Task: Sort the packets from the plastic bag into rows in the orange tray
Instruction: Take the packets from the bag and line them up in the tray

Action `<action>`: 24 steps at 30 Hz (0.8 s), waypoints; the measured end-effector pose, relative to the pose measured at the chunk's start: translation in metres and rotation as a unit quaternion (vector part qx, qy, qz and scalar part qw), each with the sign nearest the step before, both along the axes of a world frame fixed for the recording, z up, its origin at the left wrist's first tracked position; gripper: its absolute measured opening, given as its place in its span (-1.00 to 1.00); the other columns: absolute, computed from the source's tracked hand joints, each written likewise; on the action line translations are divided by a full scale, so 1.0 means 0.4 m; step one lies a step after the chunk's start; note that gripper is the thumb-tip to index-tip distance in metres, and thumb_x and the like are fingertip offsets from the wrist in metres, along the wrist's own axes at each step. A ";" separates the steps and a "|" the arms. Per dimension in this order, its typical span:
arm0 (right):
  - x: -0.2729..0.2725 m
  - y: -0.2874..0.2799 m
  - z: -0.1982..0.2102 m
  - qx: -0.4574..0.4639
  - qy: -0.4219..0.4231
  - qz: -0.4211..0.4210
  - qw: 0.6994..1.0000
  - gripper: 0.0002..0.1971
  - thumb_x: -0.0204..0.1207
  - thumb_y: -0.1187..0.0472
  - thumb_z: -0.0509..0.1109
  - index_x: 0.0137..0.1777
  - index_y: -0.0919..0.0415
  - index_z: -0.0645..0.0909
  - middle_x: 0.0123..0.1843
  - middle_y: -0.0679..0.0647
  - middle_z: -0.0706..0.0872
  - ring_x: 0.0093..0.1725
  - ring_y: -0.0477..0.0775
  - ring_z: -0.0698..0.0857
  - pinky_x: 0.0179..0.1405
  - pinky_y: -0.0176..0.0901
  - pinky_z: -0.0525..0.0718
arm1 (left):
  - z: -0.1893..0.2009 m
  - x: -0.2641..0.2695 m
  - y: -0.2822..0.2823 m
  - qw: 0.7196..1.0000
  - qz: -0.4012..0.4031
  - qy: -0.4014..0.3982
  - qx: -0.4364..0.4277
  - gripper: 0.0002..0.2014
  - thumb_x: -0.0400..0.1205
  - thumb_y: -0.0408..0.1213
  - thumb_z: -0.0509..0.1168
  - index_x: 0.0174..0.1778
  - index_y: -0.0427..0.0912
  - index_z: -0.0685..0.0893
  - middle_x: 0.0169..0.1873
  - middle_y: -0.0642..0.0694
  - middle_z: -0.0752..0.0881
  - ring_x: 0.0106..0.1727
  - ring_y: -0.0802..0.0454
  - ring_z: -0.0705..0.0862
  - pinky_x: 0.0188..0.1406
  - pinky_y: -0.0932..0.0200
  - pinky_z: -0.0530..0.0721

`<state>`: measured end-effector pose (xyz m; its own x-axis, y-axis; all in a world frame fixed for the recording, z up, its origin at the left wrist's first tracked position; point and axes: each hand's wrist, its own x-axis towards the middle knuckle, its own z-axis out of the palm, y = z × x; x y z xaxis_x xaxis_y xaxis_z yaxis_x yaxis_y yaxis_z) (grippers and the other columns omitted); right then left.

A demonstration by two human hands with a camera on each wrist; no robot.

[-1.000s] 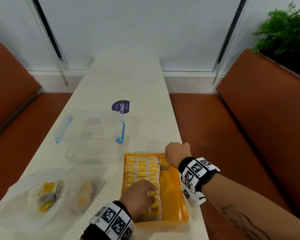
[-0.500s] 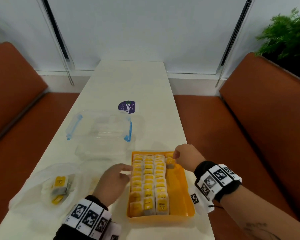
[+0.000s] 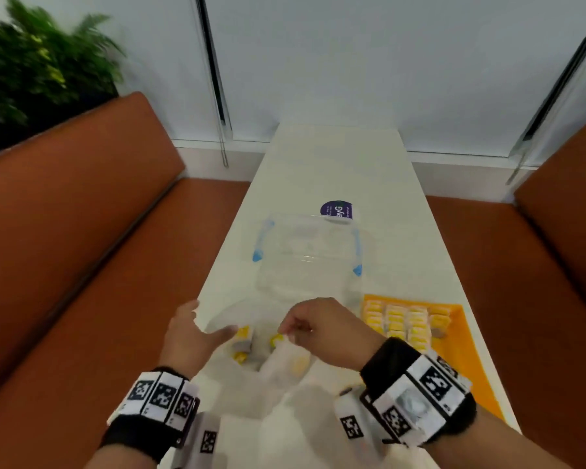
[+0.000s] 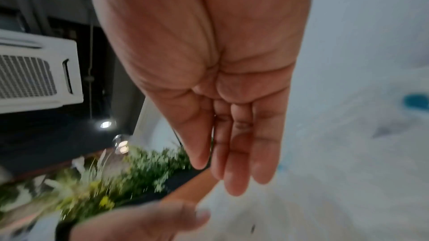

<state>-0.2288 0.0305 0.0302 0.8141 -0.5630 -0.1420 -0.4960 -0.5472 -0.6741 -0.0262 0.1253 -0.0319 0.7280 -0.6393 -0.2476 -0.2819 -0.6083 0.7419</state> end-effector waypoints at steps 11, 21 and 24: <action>0.323 0.072 -0.248 -0.079 0.357 0.092 0.926 -0.63 0.67 0.19 0.21 0.44 0.27 0.47 0.45 0.22 0.49 0.45 0.24 0.45 0.47 0.08 0.36 | -0.040 -0.012 0.062 0.983 -0.178 0.019 -0.040 -0.85 0.60 -0.39 0.18 -0.01 -0.04 0.48 -0.23 0.06 0.60 -0.24 0.21 0.56 -0.41 0.34 0.40; 0.380 0.118 -0.283 -0.174 0.405 0.130 0.888 -0.54 0.65 0.11 0.21 0.50 0.28 0.36 0.51 0.26 0.42 0.52 0.35 0.33 0.50 0.30 0.32 | -0.047 0.021 0.089 0.979 -0.173 0.059 -0.093 -0.66 0.54 -0.56 0.21 -0.04 0.05 0.49 -0.19 0.16 0.64 -0.17 0.31 0.60 -0.42 0.57 0.51; 0.367 0.125 -0.244 -0.161 0.368 0.131 0.906 -0.65 0.67 0.28 0.13 0.39 0.38 0.46 0.42 0.31 0.51 0.47 0.33 0.42 0.40 0.14 0.39 | -0.049 0.027 0.084 0.978 -0.174 0.049 -0.103 -0.60 0.53 -0.55 0.22 -0.15 0.17 0.45 -0.18 0.14 0.65 -0.16 0.27 0.61 -0.41 0.54 0.52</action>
